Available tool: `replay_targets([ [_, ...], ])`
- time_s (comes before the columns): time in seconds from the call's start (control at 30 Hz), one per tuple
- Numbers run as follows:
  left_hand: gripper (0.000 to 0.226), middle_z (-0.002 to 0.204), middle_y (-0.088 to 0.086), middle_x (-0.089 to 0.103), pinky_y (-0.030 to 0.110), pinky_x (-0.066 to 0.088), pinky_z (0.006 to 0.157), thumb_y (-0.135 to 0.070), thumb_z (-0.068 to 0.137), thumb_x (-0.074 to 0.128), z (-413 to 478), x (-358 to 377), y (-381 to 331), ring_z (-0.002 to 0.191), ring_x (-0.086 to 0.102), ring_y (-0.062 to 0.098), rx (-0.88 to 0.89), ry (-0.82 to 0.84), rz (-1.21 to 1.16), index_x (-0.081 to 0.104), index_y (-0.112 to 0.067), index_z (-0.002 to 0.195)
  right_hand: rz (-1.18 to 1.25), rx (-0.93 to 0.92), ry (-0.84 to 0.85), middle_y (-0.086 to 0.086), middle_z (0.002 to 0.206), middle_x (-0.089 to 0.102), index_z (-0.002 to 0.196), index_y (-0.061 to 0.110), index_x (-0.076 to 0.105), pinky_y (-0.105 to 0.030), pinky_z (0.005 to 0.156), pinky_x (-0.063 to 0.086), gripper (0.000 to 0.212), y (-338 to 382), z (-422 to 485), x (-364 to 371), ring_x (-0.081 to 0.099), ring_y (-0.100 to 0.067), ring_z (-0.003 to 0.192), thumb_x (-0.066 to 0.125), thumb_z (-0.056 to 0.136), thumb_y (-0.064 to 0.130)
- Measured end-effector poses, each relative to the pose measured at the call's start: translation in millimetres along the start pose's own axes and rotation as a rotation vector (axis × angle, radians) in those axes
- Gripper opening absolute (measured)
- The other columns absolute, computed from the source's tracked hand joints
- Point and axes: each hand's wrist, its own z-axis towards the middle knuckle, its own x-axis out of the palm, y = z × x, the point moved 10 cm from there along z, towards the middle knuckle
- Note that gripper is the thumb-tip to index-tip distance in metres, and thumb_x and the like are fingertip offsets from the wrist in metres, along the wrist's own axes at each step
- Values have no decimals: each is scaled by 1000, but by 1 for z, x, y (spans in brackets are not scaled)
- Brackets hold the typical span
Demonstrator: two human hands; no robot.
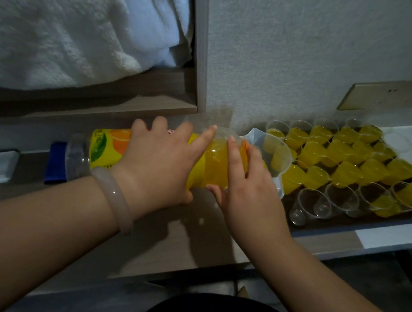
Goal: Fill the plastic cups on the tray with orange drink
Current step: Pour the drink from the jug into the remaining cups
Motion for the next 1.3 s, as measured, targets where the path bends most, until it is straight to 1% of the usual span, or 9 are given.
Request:
replay_targets([
  [0.07, 117, 138, 1, 36, 46, 39, 90, -70, 64, 64, -1, 0, 0, 114, 43, 34, 0, -2, 4, -10, -35, 147, -9, -2, 2, -27, 141, 40, 148, 13, 23, -46, 83, 53, 86, 1, -1, 0, 56, -41, 110, 61, 80, 49],
  [0.17, 117, 138, 1, 35, 45, 38, 90, -70, 63, 64, -1, 0, 0, 115, 43, 34, 0, 1, 2, -10, -35, 147, -10, -3, -1, -28, 141, 41, 148, 12, 24, -46, 81, 53, 87, 1, -1, 0, 57, -41, 108, 65, 80, 48],
  [0.3, 117, 139, 1, 35, 46, 39, 91, -70, 64, 64, 0, 0, 1, 115, 43, 34, 2, 3, -2, -10, -36, 147, -12, 2, -4, -28, 140, 42, 147, 12, 24, -45, 80, 54, 88, 1, 0, 0, 59, -40, 104, 66, 79, 48],
  [0.43, 117, 139, 2, 35, 46, 39, 91, -70, 64, 63, 1, 0, 2, 115, 43, 34, 5, 6, -4, -10, -35, 147, -5, -4, -1, -27, 141, 41, 148, 14, 21, -46, 82, 53, 88, 1, 1, 1, 58, -40, 107, 66, 80, 48],
  [0.63, 117, 139, 1, 35, 46, 39, 91, -69, 63, 65, 3, 0, 4, 116, 42, 34, 6, 13, 3, -9, -35, 148, -6, -2, 4, -28, 141, 41, 148, 14, 21, -46, 81, 53, 88, 2, 3, 3, 58, -40, 107, 65, 80, 48],
  [0.93, 118, 140, 1, 35, 47, 38, 91, -70, 62, 65, 6, -1, 4, 116, 42, 34, 11, 13, 25, -10, -36, 147, -3, -2, 7, -28, 141, 40, 147, 13, 20, -46, 81, 53, 84, 1, 6, 5, 57, -40, 109, 55, 81, 51],
  [1.3, 118, 141, 1, 34, 48, 38, 92, -71, 62, 65, 12, 0, 3, 118, 42, 34, 18, 22, 24, -10, -36, 147, 19, -3, 13, -28, 142, 39, 148, 14, 18, -46, 85, 53, 85, -1, 9, 7, 55, -40, 112, 55, 82, 51],
])
